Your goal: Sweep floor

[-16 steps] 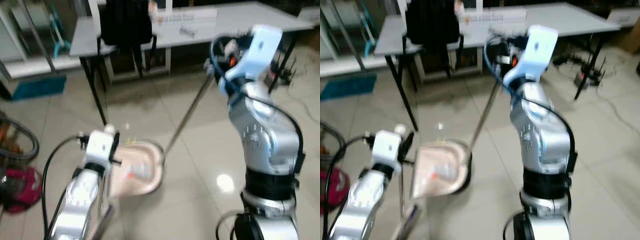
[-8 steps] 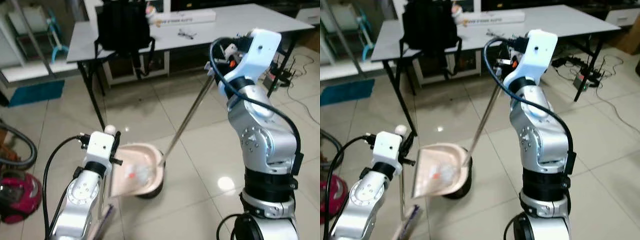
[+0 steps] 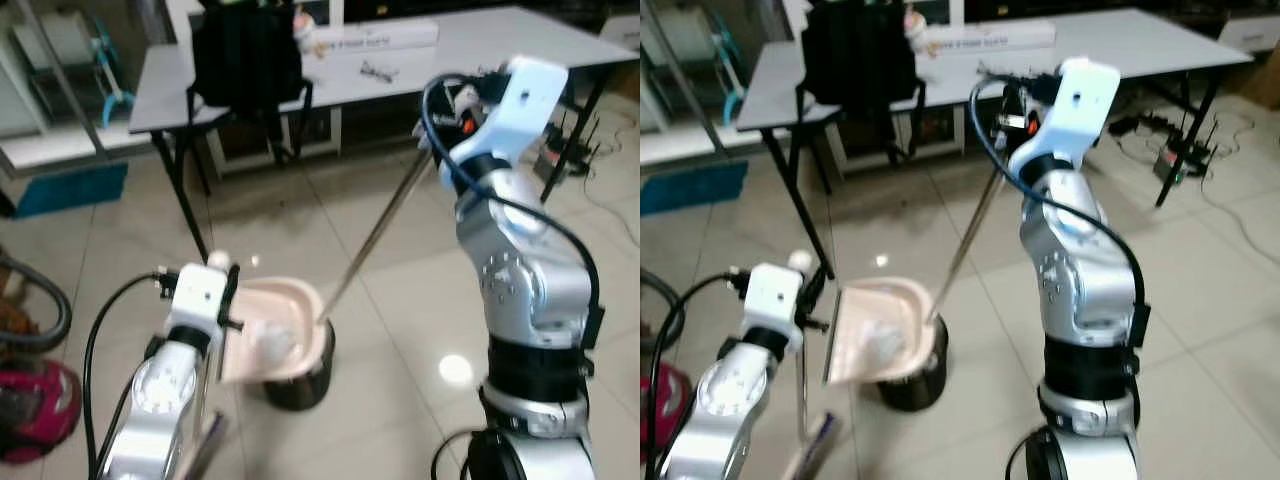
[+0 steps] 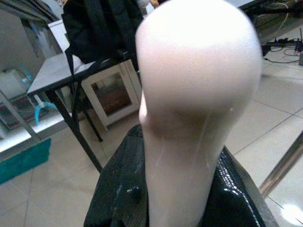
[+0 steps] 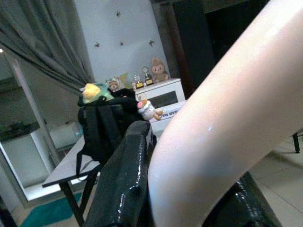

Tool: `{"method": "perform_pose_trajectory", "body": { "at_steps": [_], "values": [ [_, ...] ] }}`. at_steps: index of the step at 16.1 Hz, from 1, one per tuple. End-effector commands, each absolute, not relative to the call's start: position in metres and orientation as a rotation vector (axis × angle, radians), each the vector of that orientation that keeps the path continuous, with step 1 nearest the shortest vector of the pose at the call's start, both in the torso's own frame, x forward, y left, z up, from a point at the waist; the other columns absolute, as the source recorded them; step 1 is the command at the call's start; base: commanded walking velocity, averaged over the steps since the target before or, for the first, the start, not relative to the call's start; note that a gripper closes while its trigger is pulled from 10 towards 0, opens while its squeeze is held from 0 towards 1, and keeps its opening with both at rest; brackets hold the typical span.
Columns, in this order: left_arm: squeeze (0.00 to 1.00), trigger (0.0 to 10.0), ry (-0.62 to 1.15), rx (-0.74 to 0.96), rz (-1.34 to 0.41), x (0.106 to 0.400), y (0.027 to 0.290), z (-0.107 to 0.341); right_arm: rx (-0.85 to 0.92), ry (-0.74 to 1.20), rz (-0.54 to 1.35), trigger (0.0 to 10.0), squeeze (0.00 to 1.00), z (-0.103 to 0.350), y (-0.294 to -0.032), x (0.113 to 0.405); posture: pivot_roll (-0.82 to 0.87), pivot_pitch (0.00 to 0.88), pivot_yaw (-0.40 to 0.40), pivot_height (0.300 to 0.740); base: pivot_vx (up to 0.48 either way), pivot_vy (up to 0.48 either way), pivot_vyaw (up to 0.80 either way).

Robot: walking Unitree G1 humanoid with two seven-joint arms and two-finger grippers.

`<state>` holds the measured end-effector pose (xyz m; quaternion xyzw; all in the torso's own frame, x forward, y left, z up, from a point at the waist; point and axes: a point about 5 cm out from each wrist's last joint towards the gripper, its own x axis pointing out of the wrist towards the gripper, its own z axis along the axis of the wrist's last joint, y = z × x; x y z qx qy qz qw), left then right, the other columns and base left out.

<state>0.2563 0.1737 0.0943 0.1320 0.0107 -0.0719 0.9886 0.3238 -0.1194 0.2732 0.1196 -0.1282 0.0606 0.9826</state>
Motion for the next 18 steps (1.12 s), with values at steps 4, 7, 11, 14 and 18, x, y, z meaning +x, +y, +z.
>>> {"method": "perform_pose_trajectory", "body": {
  "at_steps": [4,7,11,14,18],
  "values": [
    [0.0,10.0,-0.008,0.268,-0.15,0.257,0.17,0.1,0.211,-0.325,0.096,10.0,0.0,0.284,-0.125,0.322,-0.05,0.0,0.059,0.74,0.369,0.0,0.0],
    [0.0,10.0,-0.007,0.268,-0.149,0.256,0.17,0.1,0.191,-0.327,0.102,10.0,0.0,0.282,-0.123,0.321,-0.05,0.0,0.059,0.74,0.369,0.0,0.0],
    [0.0,10.0,-0.014,0.267,-0.127,0.257,0.172,0.101,0.163,-0.332,0.098,10.0,0.0,0.281,-0.123,0.322,-0.05,0.0,0.057,0.74,0.0,0.0,0.0],
    [0.0,10.0,-0.018,0.267,-0.125,0.257,0.172,0.102,0.139,-0.342,0.11,10.0,0.0,0.281,-0.12,0.323,-0.05,0.0,0.056,0.74,0.0,0.0,0.0],
    [0.0,10.0,-0.02,0.271,-0.119,0.258,0.172,0.102,0.041,-0.406,0.156,10.0,0.0,0.281,-0.109,0.32,-0.05,0.0,0.057,0.74,0.0,0.0,0.0]
  ]
}}
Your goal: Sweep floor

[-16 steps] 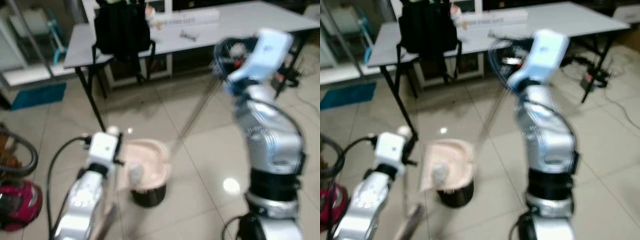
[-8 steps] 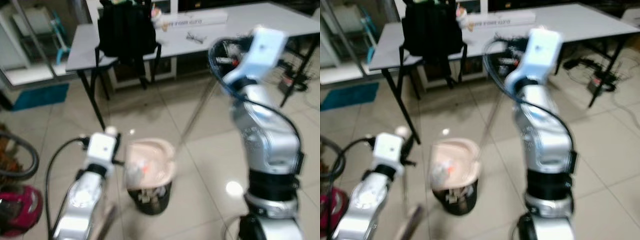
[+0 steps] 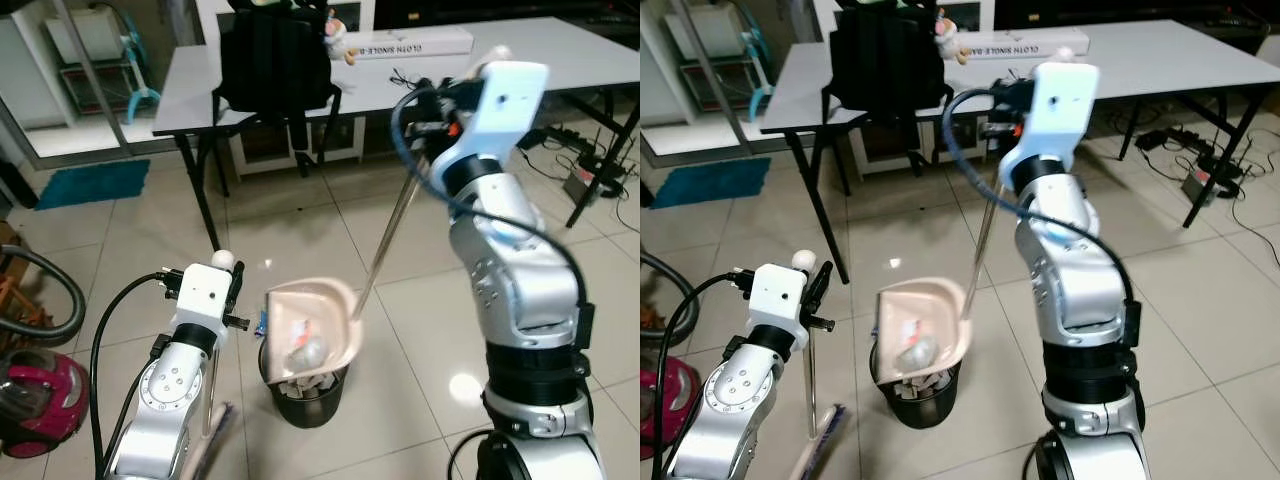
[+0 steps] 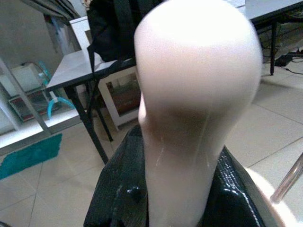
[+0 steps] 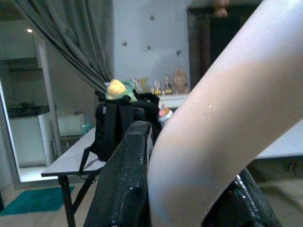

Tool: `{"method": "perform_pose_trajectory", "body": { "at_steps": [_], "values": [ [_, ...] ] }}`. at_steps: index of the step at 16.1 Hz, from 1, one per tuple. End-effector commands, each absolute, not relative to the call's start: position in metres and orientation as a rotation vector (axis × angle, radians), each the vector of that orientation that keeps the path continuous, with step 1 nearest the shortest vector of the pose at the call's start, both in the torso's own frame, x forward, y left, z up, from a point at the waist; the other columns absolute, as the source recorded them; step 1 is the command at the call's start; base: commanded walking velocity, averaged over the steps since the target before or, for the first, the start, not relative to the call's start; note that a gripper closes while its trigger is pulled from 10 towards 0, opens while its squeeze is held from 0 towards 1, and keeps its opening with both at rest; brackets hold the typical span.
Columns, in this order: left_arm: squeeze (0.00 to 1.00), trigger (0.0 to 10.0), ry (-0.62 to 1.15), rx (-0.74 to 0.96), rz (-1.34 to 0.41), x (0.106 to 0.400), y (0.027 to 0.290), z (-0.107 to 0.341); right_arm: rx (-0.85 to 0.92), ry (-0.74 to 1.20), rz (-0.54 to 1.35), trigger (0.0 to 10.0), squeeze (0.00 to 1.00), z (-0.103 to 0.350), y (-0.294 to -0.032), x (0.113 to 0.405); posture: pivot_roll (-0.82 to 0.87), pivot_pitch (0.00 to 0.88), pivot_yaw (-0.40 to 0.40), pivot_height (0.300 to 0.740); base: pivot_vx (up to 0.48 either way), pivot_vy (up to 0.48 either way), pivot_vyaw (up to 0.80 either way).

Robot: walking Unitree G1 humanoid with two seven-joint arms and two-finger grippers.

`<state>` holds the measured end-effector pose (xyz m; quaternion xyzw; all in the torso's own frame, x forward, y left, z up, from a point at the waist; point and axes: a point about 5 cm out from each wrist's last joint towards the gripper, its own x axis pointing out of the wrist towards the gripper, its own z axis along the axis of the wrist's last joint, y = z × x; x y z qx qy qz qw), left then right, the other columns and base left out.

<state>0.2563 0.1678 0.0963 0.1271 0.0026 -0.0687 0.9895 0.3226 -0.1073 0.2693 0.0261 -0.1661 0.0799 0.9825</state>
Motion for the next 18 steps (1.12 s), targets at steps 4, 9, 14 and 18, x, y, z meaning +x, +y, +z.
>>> {"method": "perform_pose_trajectory", "body": {
  "at_steps": [4,9,14,18],
  "values": [
    [0.0,10.0,-0.022,0.275,-0.117,0.259,0.172,0.102,-0.002,-0.458,0.224,10.0,0.0,0.276,-0.092,0.315,-0.04,0.0,0.056,0.74,0.0,0.0,0.0],
    [0.0,10.0,-0.026,0.279,-0.116,0.262,0.173,0.103,-0.127,-0.555,0.337,10.0,0.0,0.271,-0.067,0.301,-0.04,0.0,0.058,0.74,0.0,0.0,0.0],
    [0.0,10.0,-0.03,0.28,-0.113,0.262,0.173,0.103,-0.229,-0.649,0.474,10.0,0.0,0.264,-0.041,0.282,-0.04,0.0,0.057,0.74,0.0,0.0,0.0],
    [0.0,10.0,-0.031,0.279,-0.111,0.262,0.173,0.103,-0.278,-0.674,0.538,10.0,0.0,0.258,-0.031,0.275,-0.04,0.0,0.058,0.74,0.0,0.0,0.0]
  ]
}}
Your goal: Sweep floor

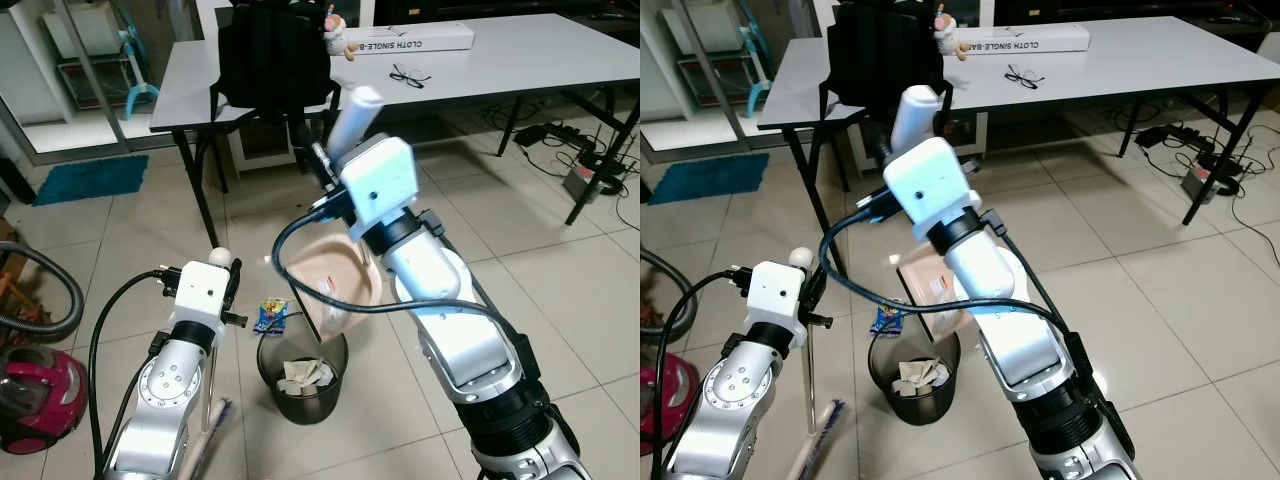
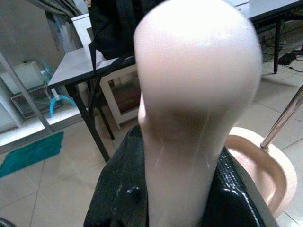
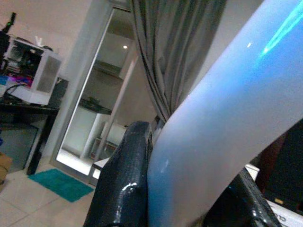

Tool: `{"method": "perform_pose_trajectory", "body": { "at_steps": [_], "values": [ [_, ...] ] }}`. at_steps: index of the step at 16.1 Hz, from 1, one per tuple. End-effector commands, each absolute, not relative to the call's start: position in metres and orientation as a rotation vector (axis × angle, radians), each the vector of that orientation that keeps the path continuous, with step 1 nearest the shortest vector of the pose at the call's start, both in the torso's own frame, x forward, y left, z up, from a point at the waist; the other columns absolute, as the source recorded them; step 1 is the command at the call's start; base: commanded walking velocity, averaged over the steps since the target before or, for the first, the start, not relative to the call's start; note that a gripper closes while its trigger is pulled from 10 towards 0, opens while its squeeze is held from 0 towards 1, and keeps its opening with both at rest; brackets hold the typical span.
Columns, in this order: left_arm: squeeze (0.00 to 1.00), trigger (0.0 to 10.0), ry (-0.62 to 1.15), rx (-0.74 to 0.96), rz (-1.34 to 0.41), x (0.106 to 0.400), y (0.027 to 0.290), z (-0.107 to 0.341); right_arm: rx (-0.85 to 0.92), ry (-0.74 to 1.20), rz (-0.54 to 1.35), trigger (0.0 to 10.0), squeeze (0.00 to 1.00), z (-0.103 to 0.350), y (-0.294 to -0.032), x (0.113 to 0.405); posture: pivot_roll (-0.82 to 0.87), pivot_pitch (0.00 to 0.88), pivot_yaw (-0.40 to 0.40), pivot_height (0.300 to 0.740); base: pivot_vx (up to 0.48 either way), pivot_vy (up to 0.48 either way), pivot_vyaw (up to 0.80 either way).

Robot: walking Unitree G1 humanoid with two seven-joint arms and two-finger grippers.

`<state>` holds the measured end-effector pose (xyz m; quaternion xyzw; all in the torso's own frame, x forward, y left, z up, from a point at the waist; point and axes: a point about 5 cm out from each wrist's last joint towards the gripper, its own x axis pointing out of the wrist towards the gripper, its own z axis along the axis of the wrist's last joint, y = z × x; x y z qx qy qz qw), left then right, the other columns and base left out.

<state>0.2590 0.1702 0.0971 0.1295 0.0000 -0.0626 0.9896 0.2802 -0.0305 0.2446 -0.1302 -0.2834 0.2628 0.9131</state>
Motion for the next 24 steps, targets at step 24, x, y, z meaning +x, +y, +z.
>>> {"method": "perform_pose_trajectory", "body": {
  "at_steps": [24],
  "values": [
    [0.0,10.0,-0.047,0.301,-0.091,0.264,0.174,0.104,-0.422,-0.76,0.478,10.0,0.0,0.261,-0.04,0.276,-0.04,0.0,0.051,0.74,0.0,0.0,0.0]
  ]
}}
